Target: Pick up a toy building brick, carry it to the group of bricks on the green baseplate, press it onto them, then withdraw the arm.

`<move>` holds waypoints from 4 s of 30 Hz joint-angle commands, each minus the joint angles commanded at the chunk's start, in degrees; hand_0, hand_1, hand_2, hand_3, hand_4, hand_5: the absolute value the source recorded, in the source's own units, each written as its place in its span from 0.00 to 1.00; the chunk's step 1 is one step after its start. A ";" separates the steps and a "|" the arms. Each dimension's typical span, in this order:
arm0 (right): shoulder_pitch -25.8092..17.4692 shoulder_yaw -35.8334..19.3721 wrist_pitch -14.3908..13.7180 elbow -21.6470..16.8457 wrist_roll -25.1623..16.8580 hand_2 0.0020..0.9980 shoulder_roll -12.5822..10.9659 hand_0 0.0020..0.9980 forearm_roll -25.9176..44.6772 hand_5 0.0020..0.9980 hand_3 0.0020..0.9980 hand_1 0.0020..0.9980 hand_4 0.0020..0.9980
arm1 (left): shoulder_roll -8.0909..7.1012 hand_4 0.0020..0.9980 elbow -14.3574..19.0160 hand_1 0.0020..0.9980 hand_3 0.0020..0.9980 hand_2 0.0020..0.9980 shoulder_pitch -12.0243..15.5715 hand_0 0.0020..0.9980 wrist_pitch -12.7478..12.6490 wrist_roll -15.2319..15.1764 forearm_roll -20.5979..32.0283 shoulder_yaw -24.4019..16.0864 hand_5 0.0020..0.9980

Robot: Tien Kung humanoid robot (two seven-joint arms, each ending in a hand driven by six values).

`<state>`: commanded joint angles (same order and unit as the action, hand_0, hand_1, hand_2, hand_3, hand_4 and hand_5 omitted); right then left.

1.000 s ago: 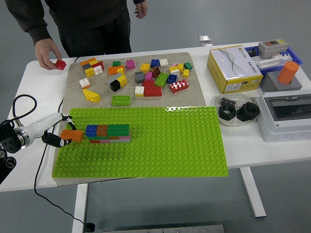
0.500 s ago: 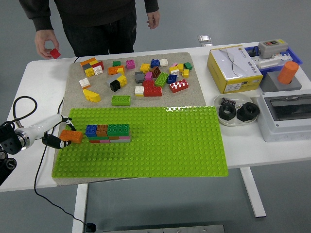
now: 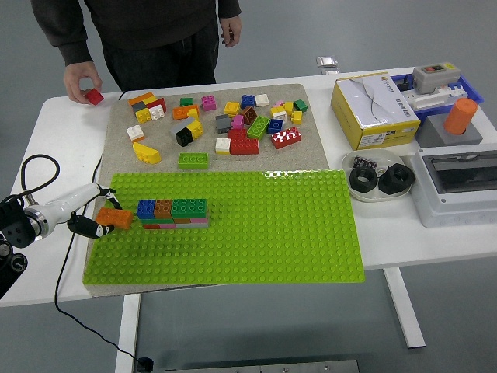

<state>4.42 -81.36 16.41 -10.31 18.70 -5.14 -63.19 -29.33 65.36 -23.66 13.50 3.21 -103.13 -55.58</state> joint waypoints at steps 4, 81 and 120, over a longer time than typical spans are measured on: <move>0.01 0.01 -0.03 0.00 -0.03 0.77 -0.01 0.71 0.06 1.00 0.96 0.70 0.72 | 0.03 0.77 -0.01 0.94 0.53 0.90 0.07 0.98 -0.11 -0.18 0.17 -0.16 0.00; 0.23 1.11 -0.06 0.00 -0.23 0.76 -0.22 0.71 0.64 1.00 0.95 0.69 0.73 | -0.90 0.58 -1.21 0.97 0.53 0.94 -1.06 1.00 0.05 -1.07 1.86 1.01 0.00; -0.37 0.88 -0.06 0.00 -0.27 0.76 -0.39 0.71 0.42 1.00 0.95 0.70 0.73 | -3.27 0.72 2.48 0.95 0.50 0.91 -0.56 0.98 1.71 1.76 3.79 -3.85 0.00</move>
<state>4.05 -80.47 16.34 -10.31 18.43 -5.52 -62.77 -32.61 67.84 -24.22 15.21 4.97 -99.33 -59.42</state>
